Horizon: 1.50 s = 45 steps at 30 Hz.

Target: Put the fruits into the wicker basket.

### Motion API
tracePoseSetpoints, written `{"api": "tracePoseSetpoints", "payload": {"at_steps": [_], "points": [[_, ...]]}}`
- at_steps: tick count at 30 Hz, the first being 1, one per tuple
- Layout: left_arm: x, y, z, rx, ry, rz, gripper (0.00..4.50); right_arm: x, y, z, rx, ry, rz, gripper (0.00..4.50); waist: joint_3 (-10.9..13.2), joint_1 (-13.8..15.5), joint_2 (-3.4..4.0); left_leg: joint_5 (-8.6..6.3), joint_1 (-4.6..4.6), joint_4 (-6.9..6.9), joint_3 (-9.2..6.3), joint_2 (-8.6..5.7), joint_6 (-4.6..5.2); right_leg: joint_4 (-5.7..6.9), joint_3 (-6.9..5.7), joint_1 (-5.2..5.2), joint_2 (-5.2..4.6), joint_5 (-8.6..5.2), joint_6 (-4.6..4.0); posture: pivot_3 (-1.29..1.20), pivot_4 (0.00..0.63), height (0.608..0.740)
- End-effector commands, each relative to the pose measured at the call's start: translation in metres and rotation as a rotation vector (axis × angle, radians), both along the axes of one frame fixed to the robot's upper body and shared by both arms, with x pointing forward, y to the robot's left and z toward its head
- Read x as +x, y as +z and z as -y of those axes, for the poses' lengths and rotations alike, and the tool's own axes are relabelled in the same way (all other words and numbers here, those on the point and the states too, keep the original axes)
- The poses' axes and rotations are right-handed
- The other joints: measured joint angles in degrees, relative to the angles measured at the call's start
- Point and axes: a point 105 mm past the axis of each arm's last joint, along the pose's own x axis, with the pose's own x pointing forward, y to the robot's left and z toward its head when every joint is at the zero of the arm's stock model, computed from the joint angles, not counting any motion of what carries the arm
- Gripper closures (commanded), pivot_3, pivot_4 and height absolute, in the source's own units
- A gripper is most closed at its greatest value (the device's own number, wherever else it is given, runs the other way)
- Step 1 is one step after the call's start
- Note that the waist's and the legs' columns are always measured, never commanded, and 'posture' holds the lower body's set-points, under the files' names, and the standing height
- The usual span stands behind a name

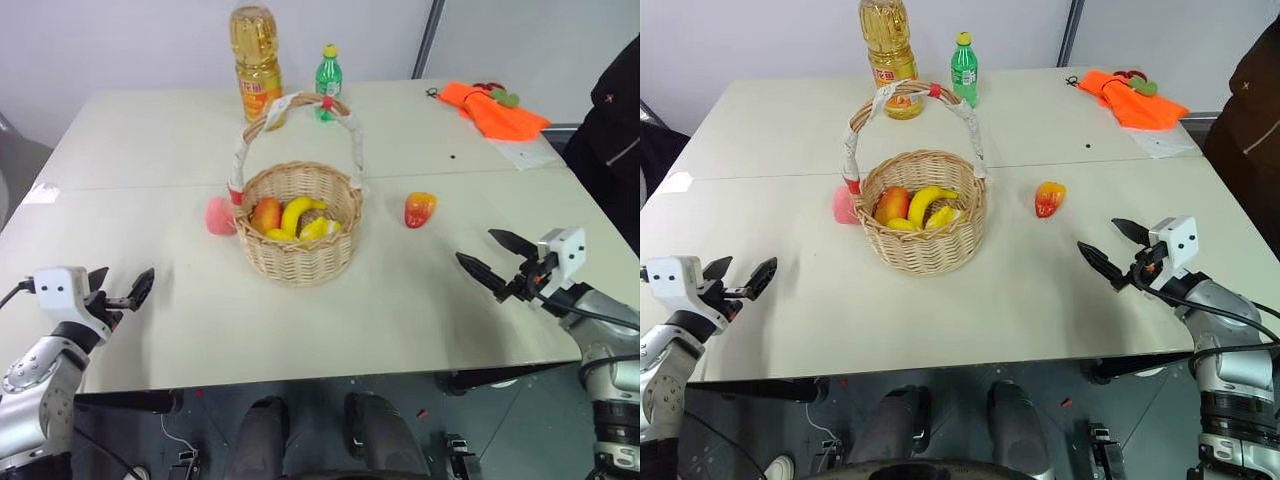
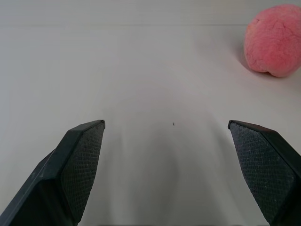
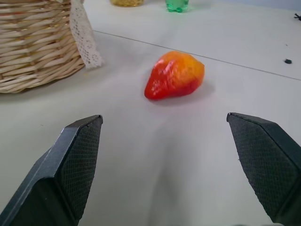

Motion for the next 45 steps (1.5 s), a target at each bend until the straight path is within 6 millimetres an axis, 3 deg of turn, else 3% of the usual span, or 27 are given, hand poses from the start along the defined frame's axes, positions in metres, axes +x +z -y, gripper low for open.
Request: {"api": "tracePoseSetpoints", "payload": {"at_steps": [1,7,13,20,23,26,29,32,35,40,45], "points": [[-0.004,0.011,-0.007,0.011,0.031,0.047,0.00,0.003,0.012,-0.003,0.002,0.014,0.060,0.08,0.0,0.0,0.00,0.00,0.00,0.00,0.00,0.00,0.00,0.00,0.00,0.00,0.00,0.00,0.00,0.00,0.150,0.740],[0.000,0.011,-0.005,-0.040,0.052,0.060,0.00,0.006,0.017,-0.009,0.000,0.024,0.071,0.08,0.0,0.1,0.00,0.00,0.01,0.01,0.00,0.00,0.00,0.00,0.00,0.01,-0.01,0.00,0.00,0.00,0.150,0.740],[0.011,0.010,0.006,-0.067,0.018,0.024,0.00,0.003,0.033,-0.024,0.007,0.090,0.086,0.08,0.0,0.1,0.00,0.00,0.00,0.01,0.00,-0.01,0.00,0.01,0.00,0.01,-0.01,0.01,0.01,0.00,0.150,0.740],[0.060,0.046,0.037,-0.046,-0.088,0.059,0.00,-0.016,0.076,-0.069,0.016,0.304,0.132,0.08,0.0,0.2,-0.03,0.00,-0.03,0.08,-0.05,-0.04,0.00,0.03,-0.01,0.03,0.00,0.09,0.16,0.00,0.150,0.740],[0.078,0.056,0.049,-0.022,-0.128,0.056,0.00,-0.024,0.086,-0.084,0.007,0.370,0.134,0.08,0.0,0.1,-0.04,0.00,-0.03,0.07,-0.05,-0.04,0.00,0.02,-0.01,0.03,0.00,0.11,0.21,0.00,0.150,0.740],[0.102,0.063,0.070,0.047,-0.202,0.001,0.00,-0.040,0.099,-0.114,-0.014,0.504,0.145,0.08,0.0,0.1,-0.04,0.00,-0.01,0.04,-0.05,-0.05,0.00,0.02,-0.02,0.03,0.02,0.12,0.24,0.00,0.150,0.740],[0.119,0.065,0.085,0.099,-0.255,-0.058,0.00,-0.055,0.106,-0.142,-0.031,0.615,0.160,0.08,0.0,0.1,-0.05,0.00,-0.02,0.05,-0.08,-0.04,0.00,0.03,-0.03,0.03,0.07,0.12,0.23,0.00,0.150,0.740],[0.129,0.067,0.097,0.114,-0.296,-0.086,0.00,-0.062,0.108,-0.157,-0.032,0.667,0.166,0.08,0.0,0.0,-0.06,0.00,-0.04,0.05,-0.09,-0.05,0.00,0.01,-0.03,0.02,0.06,0.11,0.26,0.00,0.150,0.740],[0.136,0.064,0.107,0.127,-0.319,-0.128,0.00,-0.065,0.108,-0.165,-0.020,0.688,0.170,0.08,0.0,0.1,-0.06,0.00,-0.07,0.03,-0.09,-0.05,0.01,0.00,-0.04,0.01,0.04,0.10,0.31,0.00,0.150,0.740],[0.141,0.050,0.106,0.173,-0.312,-0.195,0.00,-0.066,0.109,-0.169,-0.014,0.699,0.177,0.08,0.0,0.1,-0.07,0.00,-0.07,0.05,-0.10,-0.08,0.01,0.00,-0.04,0.01,0.01,0.11,0.30,0.00,0.150,0.740],[0.139,0.049,0.098,0.172,-0.276,-0.190,1.65,-0.068,0.109,-0.171,-0.018,0.709,0.180,0.00,0.0,0.1,-0.07,0.00,-0.08,0.05,-0.14,-0.06,0.01,0.01,-0.06,0.01,0.02,0.11,0.31,0.00,0.150,0.740]]}}
